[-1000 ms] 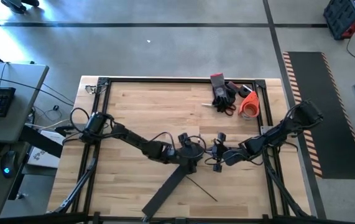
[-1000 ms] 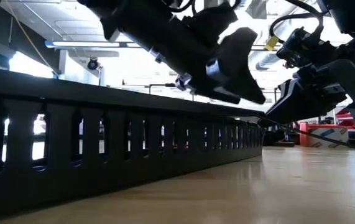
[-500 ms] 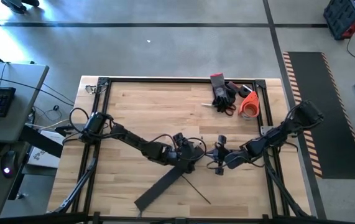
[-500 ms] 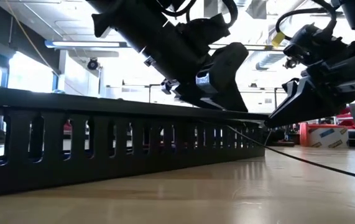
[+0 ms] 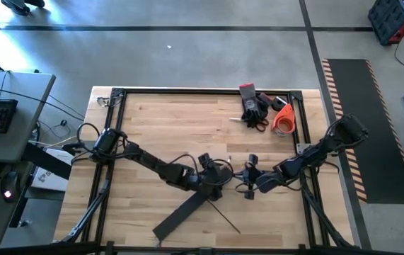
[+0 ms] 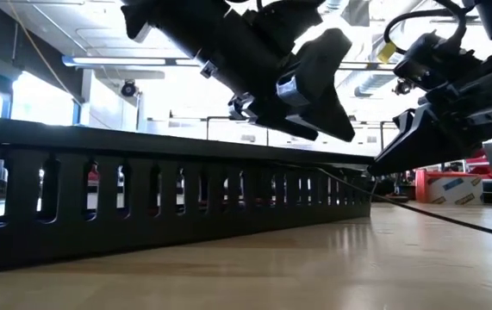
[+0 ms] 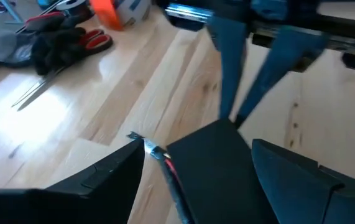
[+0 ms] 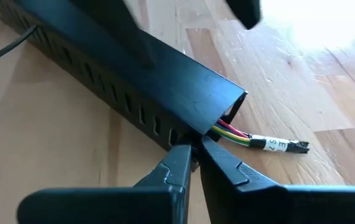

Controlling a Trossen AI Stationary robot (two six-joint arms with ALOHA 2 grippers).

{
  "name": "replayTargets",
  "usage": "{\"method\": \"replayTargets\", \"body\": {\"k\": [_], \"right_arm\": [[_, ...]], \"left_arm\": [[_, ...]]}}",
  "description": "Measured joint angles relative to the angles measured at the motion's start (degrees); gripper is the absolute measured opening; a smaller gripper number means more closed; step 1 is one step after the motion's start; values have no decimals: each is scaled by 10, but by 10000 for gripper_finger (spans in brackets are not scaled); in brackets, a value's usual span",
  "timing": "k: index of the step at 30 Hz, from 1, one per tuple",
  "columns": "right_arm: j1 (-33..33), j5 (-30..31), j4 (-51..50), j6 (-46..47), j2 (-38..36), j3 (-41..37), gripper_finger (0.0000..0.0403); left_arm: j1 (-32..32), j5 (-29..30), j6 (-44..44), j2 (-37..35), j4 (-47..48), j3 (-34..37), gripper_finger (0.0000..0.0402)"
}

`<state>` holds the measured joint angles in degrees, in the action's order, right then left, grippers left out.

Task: Ziptie cables
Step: Close the black cable duct with the black cable duct cover

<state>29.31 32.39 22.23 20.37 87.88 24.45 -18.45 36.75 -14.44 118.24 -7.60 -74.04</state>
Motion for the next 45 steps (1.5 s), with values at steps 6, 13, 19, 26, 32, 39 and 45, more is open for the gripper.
{"method": "replayTargets", "body": {"k": [6,13,19,26,32,39,45], "right_arm": [[-7,7,-1,-19,0,0,36],[-8,41,-1,-51,-1,1,161],[-19,43,-12,-49,-2,2,225],[-30,32,1,-56,-2,2,226],[-35,11,22,-55,-2,2,226],[-35,-3,25,-57,-2,2,226],[-34,-5,25,-58,-2,2,226]], "left_arm": [[-9,-1,9,0,-30,0,280],[-20,0,16,0,-30,0,280],[-27,0,14,0,-30,0,280],[-22,-14,11,14,-14,-1,280],[-1,3,-52,13,60,-1,280],[17,-41,-121,12,95,-3,280],[19,-44,-130,13,103,-3,280]]}}
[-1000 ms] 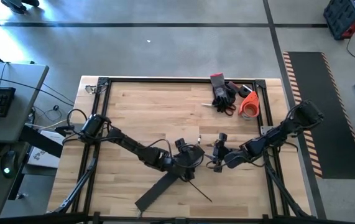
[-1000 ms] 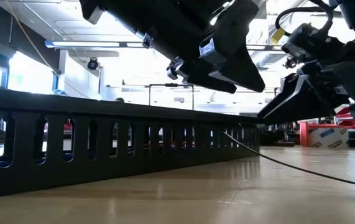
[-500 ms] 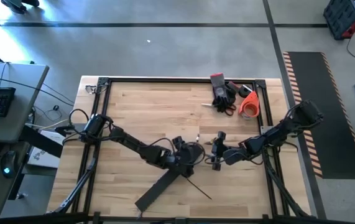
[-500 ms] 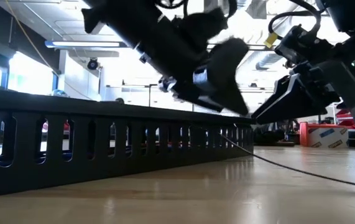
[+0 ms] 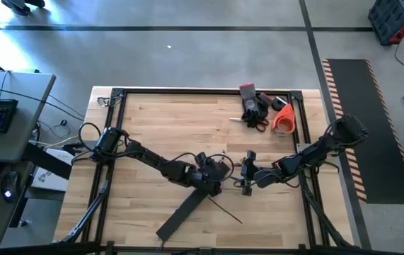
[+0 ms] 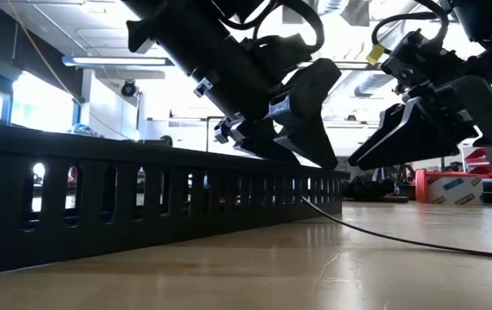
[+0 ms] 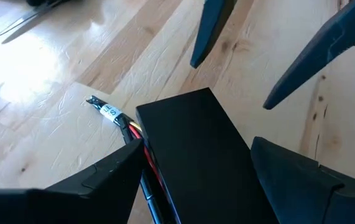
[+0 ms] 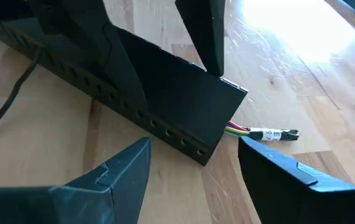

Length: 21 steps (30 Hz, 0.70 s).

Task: Ziptie cables
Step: Close the black cable duct with the black cable duct cover

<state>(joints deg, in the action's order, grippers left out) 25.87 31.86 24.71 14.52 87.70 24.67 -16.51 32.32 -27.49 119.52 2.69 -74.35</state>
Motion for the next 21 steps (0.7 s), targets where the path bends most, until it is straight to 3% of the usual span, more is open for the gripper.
{"method": "replayTargets", "body": {"k": [6,13,21], "right_arm": [[4,-13,8,-33,0,0,226],[-5,-88,24,-193,0,8,236],[-50,-125,-129,-320,0,102,321]], "left_arm": [[0,0,-7,1,5,0,280],[-1,-28,8,1,3,1,280],[-14,-51,65,3,-34,3,280]]}}
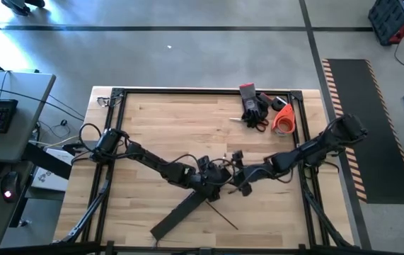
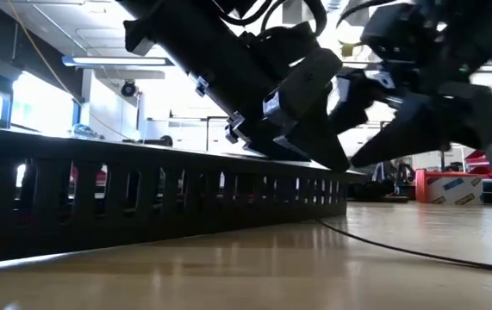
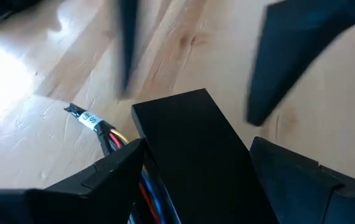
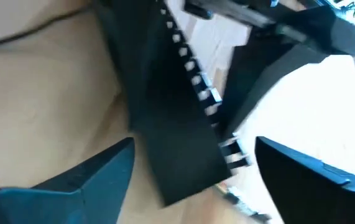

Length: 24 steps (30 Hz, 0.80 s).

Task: Ziptie cables
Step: Close the black cable duct with the black cable duct cover

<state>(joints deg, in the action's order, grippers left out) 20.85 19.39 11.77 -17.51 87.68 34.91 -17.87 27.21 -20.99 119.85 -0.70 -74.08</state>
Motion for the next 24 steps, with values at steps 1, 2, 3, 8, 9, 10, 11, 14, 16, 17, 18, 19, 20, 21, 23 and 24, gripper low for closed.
{"method": "replayTargets", "body": {"k": [1,2,3,8,9,10,11,14,16,17,18,19,20,21,23,24], "right_arm": [[-8,-11,-18,-10,0,10,331],[-17,-30,-33,-19,1,18,340],[-25,-50,-46,-29,1,24,347],[-43,-116,-60,-83,1,29,359],[-43,-116,-60,-88,1,29,359],[-43,-116,-59,-91,1,29,360],[-43,-117,-57,-94,1,29,360],[-36,-117,-45,-91,2,29,360],[-32,-117,-25,-80,5,29,360],[-29,-113,-13,-75,8,29,360],[-26,-109,-7,-71,13,29,360],[-25,-109,3,-71,22,29,360],[-24,-109,12,-70,31,29,360],[-24,-105,21,-70,42,29,360],[-24,-86,42,-69,61,29,360],[-24,-78,54,-69,69,29,360]], "left_arm": [[-2,0,4,0,-4,0,280],[-3,0,7,-3,-6,0,280],[-4,0,10,-6,-5,1,280],[-15,11,14,-37,46,-17,280],[-15,12,13,-46,59,-22,280],[-17,14,9,-56,72,-25,280],[-18,15,0,-64,90,-27,280],[-18,19,-52,-82,174,-27,280],[-18,29,-95,-93,242,-26,276],[-17,35,-118,-98,276,-26,272],[-17,39,-138,-102,307,-26,267],[-17,42,-158,-103,333,-23,260],[-17,44,-176,-103,351,-17,252],[-17,42,-188,-102,365,-9,243],[-18,28,-205,-101,368,14,225],[-18,23,-212,-101,359,26,217]]}}
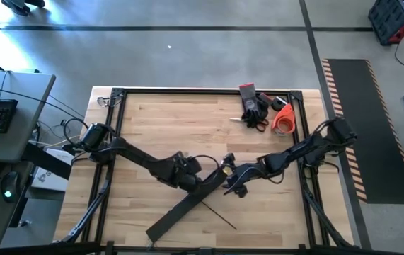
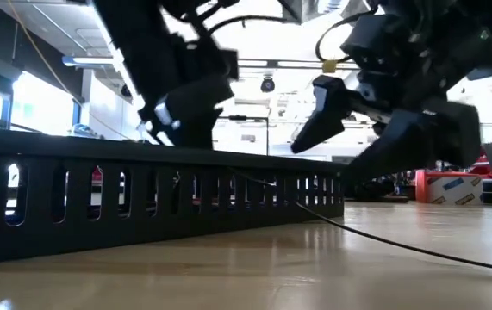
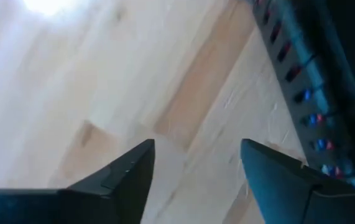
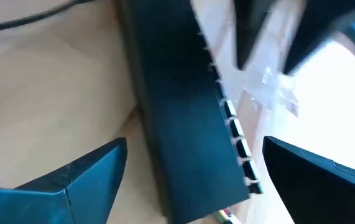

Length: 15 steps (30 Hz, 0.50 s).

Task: Ziptie cables
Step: Close the black cable duct with the black cable duct cover

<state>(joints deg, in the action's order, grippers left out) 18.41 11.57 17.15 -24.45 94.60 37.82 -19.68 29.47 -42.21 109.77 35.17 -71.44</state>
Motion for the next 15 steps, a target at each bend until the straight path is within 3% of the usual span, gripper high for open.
{"method": "replayTargets", "body": {"k": [8,15], "right_arm": [[-5,6,41,1,24,0,346],[-11,-2,42,-1,24,5,321]], "left_arm": [[-6,-41,34,-1,-265,118,172],[-6,-44,85,29,-415,149,157]]}}
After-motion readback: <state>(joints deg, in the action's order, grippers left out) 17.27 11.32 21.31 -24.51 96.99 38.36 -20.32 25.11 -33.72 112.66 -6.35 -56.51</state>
